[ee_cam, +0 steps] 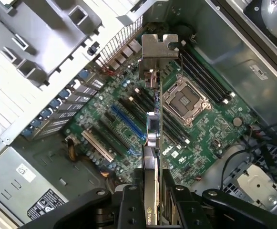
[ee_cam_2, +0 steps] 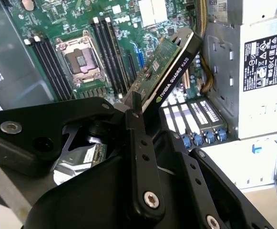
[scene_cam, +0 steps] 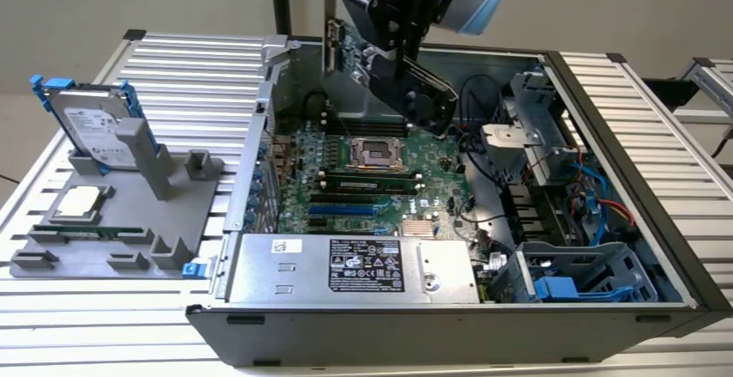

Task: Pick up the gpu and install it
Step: 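Insert the gpu into the slot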

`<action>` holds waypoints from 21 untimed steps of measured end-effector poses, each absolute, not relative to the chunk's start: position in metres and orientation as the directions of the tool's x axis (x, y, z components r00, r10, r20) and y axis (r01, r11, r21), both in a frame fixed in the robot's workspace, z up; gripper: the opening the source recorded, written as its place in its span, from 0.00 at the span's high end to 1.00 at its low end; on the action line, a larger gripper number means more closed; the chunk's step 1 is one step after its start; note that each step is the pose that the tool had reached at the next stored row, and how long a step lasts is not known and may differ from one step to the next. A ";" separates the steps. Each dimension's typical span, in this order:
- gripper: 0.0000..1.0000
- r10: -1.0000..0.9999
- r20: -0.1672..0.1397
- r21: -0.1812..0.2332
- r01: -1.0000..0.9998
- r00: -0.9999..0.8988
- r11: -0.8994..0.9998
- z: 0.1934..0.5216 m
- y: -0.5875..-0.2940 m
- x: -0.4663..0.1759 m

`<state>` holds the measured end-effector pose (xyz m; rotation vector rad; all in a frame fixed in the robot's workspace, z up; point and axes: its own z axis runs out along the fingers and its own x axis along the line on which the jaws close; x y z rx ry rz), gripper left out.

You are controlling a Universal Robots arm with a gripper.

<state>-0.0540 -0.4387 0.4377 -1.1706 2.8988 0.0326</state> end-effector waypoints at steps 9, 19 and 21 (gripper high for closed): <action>1.00 -0.756 -0.022 0.014 -0.756 -0.655 0.654 0.438 -0.439 -0.054; 1.00 -0.818 -0.022 0.014 -0.818 -0.575 0.575 0.438 -0.439 -0.054; 1.00 -0.830 -0.022 0.014 -0.830 -0.558 0.558 0.438 -0.439 -0.054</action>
